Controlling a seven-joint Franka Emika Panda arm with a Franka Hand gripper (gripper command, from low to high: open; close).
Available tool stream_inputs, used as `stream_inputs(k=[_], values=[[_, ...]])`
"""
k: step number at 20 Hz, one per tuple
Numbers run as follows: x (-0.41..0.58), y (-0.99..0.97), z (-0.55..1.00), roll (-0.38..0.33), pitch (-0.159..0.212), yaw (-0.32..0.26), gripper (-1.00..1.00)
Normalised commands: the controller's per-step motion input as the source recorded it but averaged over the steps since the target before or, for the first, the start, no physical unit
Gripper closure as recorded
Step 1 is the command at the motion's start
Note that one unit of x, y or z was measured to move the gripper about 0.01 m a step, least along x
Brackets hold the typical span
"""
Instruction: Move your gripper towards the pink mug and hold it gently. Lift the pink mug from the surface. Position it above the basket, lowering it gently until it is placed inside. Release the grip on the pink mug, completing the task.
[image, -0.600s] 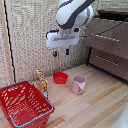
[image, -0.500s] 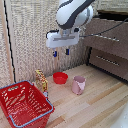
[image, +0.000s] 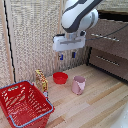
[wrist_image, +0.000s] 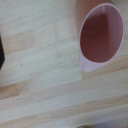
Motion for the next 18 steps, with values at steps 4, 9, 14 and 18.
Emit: stream_inputs(k=[4,9,14,18], values=[[-0.339,-0.49,-0.27,0.0,0.01,-0.001,-1.0],[-0.277,-0.4,-0.25,0.0,0.007,0.0,-1.0],[-0.167,-0.31,-0.25,0.0,0.0,0.005,-1.0],[-0.157,-0.34,-0.35,-0.016,0.0,0.023,-1.0]])
